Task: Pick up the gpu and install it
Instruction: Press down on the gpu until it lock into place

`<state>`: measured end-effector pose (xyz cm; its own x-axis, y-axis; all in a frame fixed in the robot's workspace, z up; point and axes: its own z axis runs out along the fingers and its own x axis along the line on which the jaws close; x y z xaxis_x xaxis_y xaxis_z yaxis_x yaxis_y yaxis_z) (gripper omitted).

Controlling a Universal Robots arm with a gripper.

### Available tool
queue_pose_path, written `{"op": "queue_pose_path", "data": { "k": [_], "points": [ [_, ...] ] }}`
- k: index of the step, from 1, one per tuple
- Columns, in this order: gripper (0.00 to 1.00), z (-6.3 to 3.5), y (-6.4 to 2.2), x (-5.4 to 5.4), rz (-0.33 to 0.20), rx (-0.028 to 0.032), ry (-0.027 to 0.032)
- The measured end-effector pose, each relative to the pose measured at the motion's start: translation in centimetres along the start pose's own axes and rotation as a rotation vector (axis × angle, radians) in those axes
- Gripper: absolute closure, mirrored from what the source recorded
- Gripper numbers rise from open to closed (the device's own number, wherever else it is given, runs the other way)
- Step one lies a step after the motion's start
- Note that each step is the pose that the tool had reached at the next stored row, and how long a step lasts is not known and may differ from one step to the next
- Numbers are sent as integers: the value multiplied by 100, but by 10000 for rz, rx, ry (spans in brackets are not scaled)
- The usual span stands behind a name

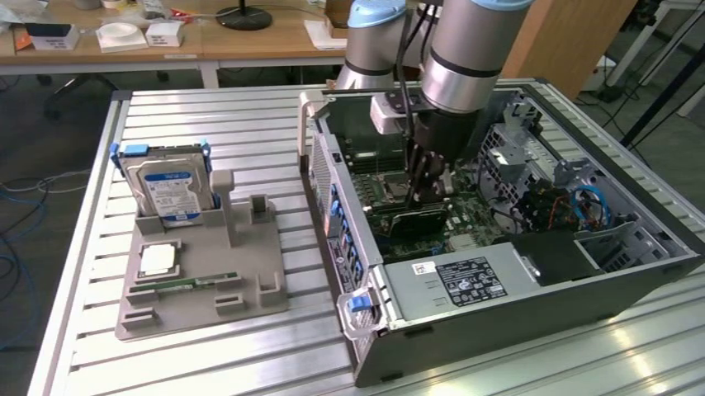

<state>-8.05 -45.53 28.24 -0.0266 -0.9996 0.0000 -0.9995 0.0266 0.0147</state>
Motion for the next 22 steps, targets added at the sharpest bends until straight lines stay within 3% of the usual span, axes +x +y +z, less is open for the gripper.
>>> {"op": "queue_pose_path", "data": {
  "k": [22],
  "points": [
    [89,-150,427,11,1,-5,-1]
  ]
}}
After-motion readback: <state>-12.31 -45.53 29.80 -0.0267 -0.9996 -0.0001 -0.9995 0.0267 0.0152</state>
